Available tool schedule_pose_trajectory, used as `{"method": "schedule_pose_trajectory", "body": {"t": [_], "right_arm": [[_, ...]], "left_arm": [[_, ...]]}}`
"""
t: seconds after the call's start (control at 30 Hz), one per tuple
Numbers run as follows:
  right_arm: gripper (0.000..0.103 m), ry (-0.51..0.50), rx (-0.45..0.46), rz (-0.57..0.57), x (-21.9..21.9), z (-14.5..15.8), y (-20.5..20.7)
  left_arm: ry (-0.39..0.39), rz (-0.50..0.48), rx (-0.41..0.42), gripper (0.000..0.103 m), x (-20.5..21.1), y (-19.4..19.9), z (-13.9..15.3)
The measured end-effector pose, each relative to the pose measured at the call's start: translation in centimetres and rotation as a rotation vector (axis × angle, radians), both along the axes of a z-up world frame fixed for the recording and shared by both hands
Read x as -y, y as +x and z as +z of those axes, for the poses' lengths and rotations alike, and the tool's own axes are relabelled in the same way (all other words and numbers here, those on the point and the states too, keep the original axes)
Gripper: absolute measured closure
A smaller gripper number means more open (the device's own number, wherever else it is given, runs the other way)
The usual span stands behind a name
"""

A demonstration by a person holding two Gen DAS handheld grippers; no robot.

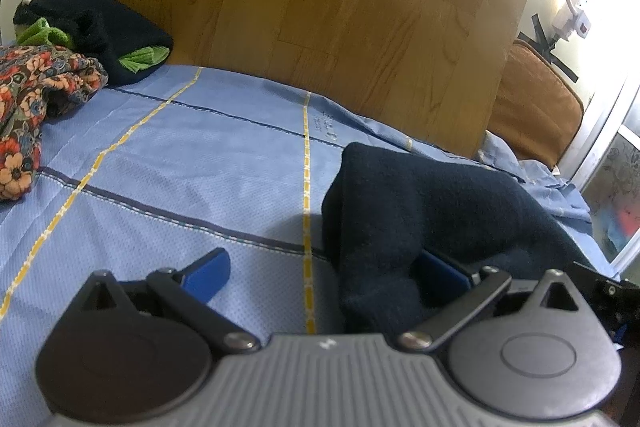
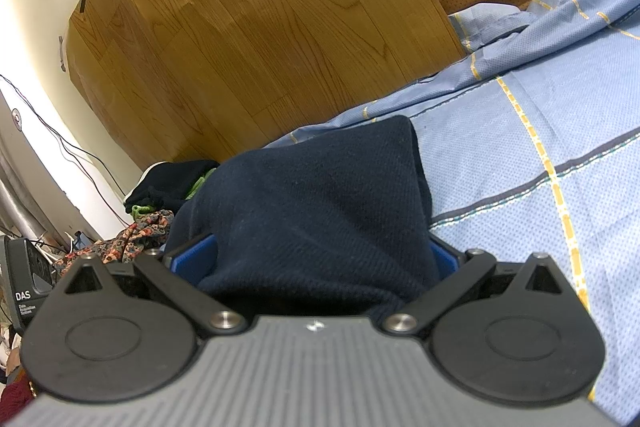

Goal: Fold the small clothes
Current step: 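Close both grippers on the edges of the navy sweater bundle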

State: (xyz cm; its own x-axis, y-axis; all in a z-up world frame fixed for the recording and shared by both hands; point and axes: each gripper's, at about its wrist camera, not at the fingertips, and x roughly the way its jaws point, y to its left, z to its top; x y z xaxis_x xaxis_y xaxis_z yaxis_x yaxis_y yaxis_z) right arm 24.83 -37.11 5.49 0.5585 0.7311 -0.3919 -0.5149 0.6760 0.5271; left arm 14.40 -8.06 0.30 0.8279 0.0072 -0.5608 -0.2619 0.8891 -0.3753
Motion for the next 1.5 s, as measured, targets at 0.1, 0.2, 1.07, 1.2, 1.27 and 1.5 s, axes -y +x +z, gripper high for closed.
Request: {"method": "schedule_pose_trajectory", "body": {"t": [0.1,0.2,1.07,1.2,1.27,1.5], "right_arm": [[0.000,0.001,0.000,0.000,0.0,0.0,0.0],[0.000,0.003,0.000,0.002,0.0,0.0,0.0],[0.000,-0.012,-0.242,0.346,0.8,1.1,4.6],[0.000,-0.013,-0.207,0.342,-1.4,0.9,3.8],[0.002,-0.015,-0.178,0.338,-2.7,0.8,3.0],[0.026,0.287,-0.263,0.353,-0.9,1.5,2.7]], "left_arm": [[-0.044,-0.023,0.014,0.000,-0.7,-0.4,0.3],[-0.070,-0.007,0.037,0.000,-1.6,-1.1,0.4],[-0.450,-0.386,-0.005,0.000,-0.2,3.5,-1.1],[-0.427,-0.404,0.015,0.000,0.4,3.7,-1.1],[-0.422,-0.408,0.025,0.001,0.5,3.6,-1.1],[-0.446,-0.412,0.044,0.000,0.0,3.5,-1.1]]}}
